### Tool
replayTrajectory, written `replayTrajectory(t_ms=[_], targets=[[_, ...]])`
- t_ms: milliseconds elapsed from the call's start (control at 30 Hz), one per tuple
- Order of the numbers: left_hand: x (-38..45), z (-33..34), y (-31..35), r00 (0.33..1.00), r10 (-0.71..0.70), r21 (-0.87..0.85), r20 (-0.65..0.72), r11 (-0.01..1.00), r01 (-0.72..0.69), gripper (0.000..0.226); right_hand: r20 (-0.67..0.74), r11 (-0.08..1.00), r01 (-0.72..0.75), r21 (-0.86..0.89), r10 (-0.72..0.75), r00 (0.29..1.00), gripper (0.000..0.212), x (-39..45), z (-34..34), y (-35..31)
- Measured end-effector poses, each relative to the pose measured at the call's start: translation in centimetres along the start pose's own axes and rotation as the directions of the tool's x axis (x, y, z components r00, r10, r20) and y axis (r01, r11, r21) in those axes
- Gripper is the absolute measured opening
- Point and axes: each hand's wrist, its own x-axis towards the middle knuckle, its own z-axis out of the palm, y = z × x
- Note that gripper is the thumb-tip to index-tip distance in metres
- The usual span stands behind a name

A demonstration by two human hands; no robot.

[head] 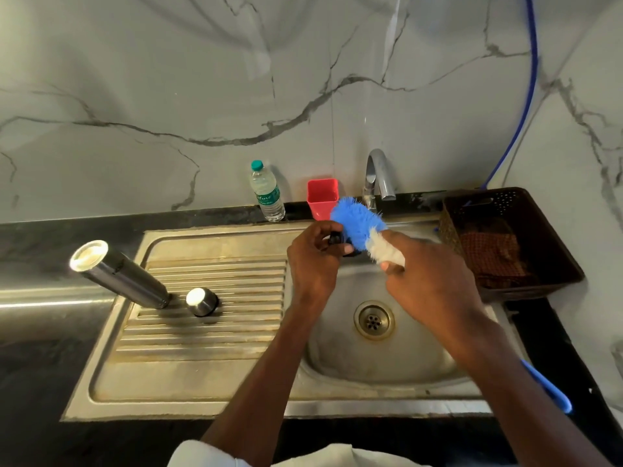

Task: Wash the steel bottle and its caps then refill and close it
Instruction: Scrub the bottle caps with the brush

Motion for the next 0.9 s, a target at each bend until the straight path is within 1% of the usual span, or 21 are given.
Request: replayTrajectory(t_ms=[100, 200, 300, 400, 467, 533, 633, 667, 733, 767, 800, 833, 867, 900], targets=[[0.0, -0.2, 0.1, 1.0, 0.022, -0.02, -0.021, 1.0, -0.023, 0.042, 0.017, 1.0, -0.007, 0.029, 0.007, 1.0, 0.057, 0.4, -0.2, 0.2], [0.3, -0.8, 0.5, 1.0, 0.016, -0.054, -0.023, 0.998, -0.018, 0.043, -0.016, 0.999, 0.028, 0.047, -0.027, 0.999, 0.058, -0.6, 0.1, 0.1], [0.5, -0.6, 0.8, 1.0, 0.017, -0.082, -0.016, 0.996, -0.019, 0.042, -0.024, 0.999, 0.021, 0.037, -0.02, 1.0, 0.057, -0.1, -0.2, 0.3], [0.4, -0.5, 1.1, 0.999, 0.03, -0.086, 0.045, 0.996, -0.026, 0.041, -0.041, 1.0, 0.024, 0.018, -0.023, 0.999, 0.054, 0.4, -0.6, 0.1], [0.2, -0.5, 1.2, 0.996, 0.052, -0.076, 0.078, 0.996, -0.046, 0.04, -0.026, 0.999, -0.006, 0.048, 0.007, 1.0, 0.055, 0.8, -0.6, 0.2], [0.3, -0.6, 1.5, 0.997, 0.065, -0.07, 0.052, 0.996, -0.061, 0.04, -0.007, 0.996, -0.023, 0.087, 0.024, 1.0, 0.055, 1.1, -0.9, 0.0], [1.2, -0.7, 1.6, 0.999, 0.037, -0.095, -0.034, 0.995, -0.04, 0.041, -0.035, 0.998, 0.06, 0.029, -0.059, 0.998, 0.055, 0.4, -1.0, -1.0], [1.3, -0.8, 1.7, 0.999, 0.041, -0.106, -0.029, 0.993, -0.044, 0.041, -0.04, 0.997, 0.071, 0.018, -0.07, 0.997, 0.056, -0.1, -1.0, -1.4], [0.9, -0.8, 2.0, 0.998, 0.052, -0.101, 0.026, 0.994, -0.049, 0.041, -0.048, 0.998, 0.039, 0.043, -0.037, 0.998, 0.054, 0.1, -1.1, -1.2], [0.3, -0.7, 2.4, 0.997, 0.058, -0.094, 0.056, 0.994, -0.053, 0.04, -0.044, 0.994, 0.005, 0.105, -0.001, 0.999, 0.051, 1.1, -1.0, -0.6], [0.0, -0.7, 2.6, 0.996, 0.063, -0.101, 0.068, 0.993, -0.056, 0.04, -0.019, 0.971, -0.041, 0.237, 0.047, 0.999, 0.047, 2.2, -0.8, 0.3], [-0.2, -0.6, 2.9, 0.996, 0.054, -0.138, 0.064, 0.989, -0.045, 0.039, 0.039, 0.906, -0.1, 0.411, 0.092, 0.995, 0.045, 3.2, -0.7, 1.1], [-0.1, -0.7, 3.0, 0.999, 0.016, -0.206, 0.042, 0.979, -0.007, 0.039, 0.115, 0.796, -0.172, 0.58, 0.129, 0.985, 0.045, 3.8, -0.6, 2.0], [0.1, -0.8, 3.2, 0.998, -0.055, -0.307, 0.018, 0.95, 0.058, 0.038, 0.192, 0.656, -0.24, 0.716, 0.145, 0.971, 0.046, 4.1, -0.2, 2.8]])
